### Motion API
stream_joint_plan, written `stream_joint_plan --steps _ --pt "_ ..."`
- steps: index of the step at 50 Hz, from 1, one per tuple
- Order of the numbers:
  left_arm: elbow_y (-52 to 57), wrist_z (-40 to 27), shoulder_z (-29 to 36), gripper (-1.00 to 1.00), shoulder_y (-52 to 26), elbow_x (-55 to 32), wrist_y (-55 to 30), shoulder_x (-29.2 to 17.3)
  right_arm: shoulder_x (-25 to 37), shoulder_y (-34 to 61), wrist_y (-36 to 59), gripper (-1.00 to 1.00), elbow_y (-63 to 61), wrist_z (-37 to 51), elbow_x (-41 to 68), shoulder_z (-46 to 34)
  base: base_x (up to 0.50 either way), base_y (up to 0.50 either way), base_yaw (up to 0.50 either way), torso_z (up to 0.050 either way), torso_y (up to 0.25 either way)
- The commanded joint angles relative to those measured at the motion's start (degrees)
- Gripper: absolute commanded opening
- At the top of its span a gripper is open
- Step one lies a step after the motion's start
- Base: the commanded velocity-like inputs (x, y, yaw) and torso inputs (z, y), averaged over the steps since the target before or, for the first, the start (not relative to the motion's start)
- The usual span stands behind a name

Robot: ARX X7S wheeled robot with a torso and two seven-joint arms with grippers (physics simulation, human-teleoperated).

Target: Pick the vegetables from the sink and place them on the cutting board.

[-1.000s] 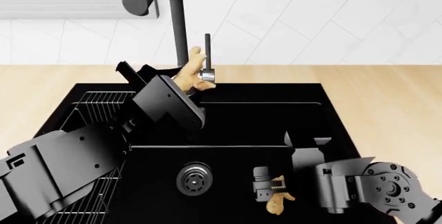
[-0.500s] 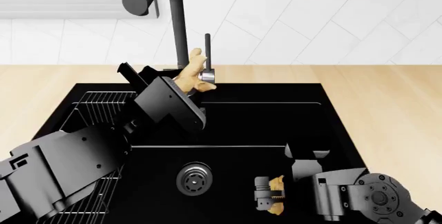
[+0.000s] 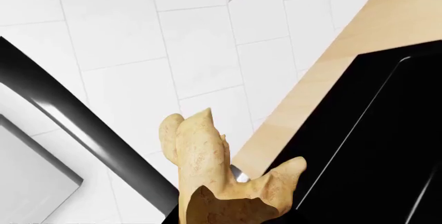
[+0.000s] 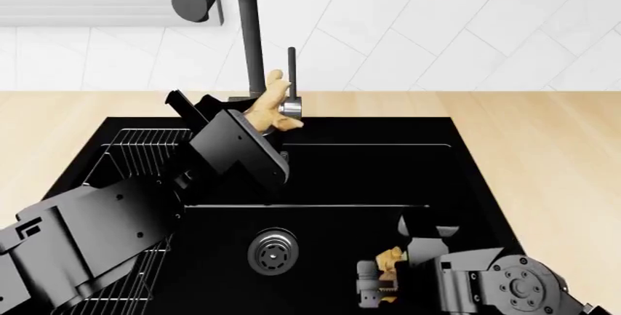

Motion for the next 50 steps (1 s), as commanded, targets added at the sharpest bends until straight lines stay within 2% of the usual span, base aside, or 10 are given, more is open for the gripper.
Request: stream_joint_plan --steps 1,16,17,24,37,50 --pt "-0.2 -0.4 -0.2 -1.0 0.2 -0.7 0.3 0.0 -1.1 -0.9 -0.5 1.0 2.6 -2.5 -1.5 -0.8 0.0 0.0 0.0 0.0 0.0" --pt "-0.5 -0.5 -0.2 -1.0 0.5 -0.4 0.4 0.1 -3.8 -1.9 -1.0 1.0 8.5 -6.8 -4.1 -2.8 0.0 0.0 0.0 0.0 0.0" --pt "-0.5 -0.5 -0.2 -1.0 0.5 -0.4 0.4 0.1 -3.9 -1.9 -1.0 -1.0 8.7 -6.9 -4.2 -2.8 0.0 0.0 0.01 0.0 0.0" --pt "-0.3 -0.6 -0.2 -1.0 0.6 -0.4 0.3 -0.2 -4.6 -2.3 -0.7 -1.0 10.1 -8.1 -4.3 -3.3 0.01 0.0 0.01 0.0 0.0" --pt "0.6 -0.4 -0.9 -1.0 0.5 -1.3 0.5 -0.4 1.9 6.1 0.9 -1.0 -4.4 0.8 -0.5 1.7 0.0 0.0 0.0 0.0 0.0" --pt "2.1 0.9 -1.6 -1.0 1.0 -2.6 2.2 -0.9 7.0 15.8 1.7 -1.0 -18.7 5.3 4.1 8.6 0.0 0.0 0.0 0.0 0.0"
